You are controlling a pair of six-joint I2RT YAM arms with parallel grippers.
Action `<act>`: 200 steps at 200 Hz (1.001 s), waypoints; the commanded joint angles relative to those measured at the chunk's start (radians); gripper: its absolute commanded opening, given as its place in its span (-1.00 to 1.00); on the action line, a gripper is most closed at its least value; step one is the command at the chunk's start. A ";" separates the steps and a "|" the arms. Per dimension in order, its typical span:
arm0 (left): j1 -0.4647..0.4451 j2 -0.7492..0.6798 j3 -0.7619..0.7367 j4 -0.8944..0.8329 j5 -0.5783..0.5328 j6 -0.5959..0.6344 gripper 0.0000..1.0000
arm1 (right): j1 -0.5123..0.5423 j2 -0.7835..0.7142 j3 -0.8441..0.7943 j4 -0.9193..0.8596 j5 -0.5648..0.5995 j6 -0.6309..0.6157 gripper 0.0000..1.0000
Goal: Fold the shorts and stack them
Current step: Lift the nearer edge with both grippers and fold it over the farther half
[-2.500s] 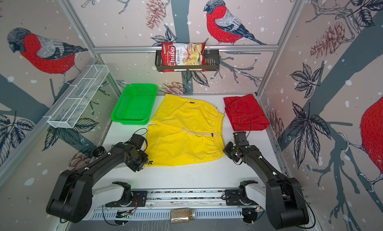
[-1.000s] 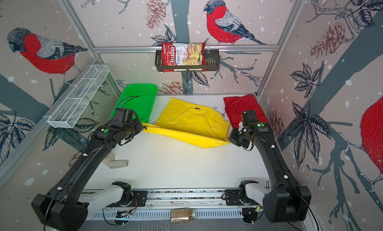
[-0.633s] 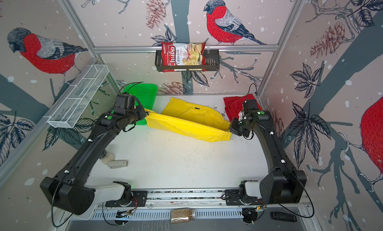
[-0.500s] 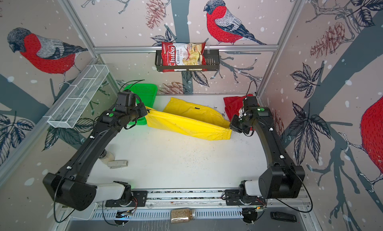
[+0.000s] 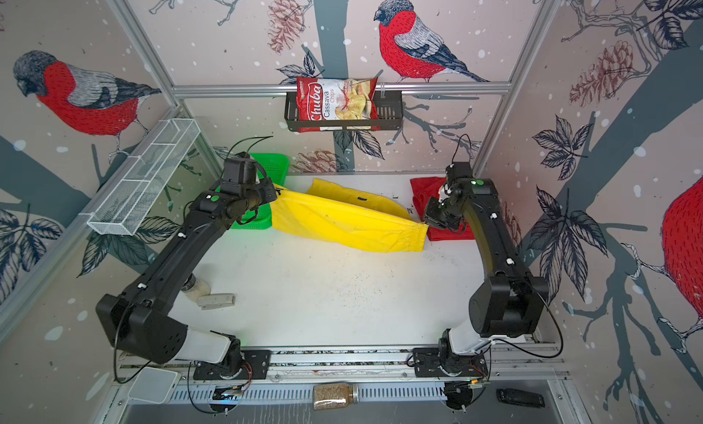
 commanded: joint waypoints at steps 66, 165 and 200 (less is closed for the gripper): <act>0.007 0.121 0.086 0.124 -0.143 0.066 -1.00 | -0.035 0.130 0.103 -0.060 0.120 -0.088 -1.00; 0.008 0.314 0.218 0.168 -0.151 0.109 -1.00 | -0.065 0.268 0.197 -0.033 0.102 -0.108 -1.00; 0.008 0.379 0.260 0.180 -0.149 0.123 -1.00 | -0.070 0.320 0.209 -0.001 0.084 -0.108 -1.00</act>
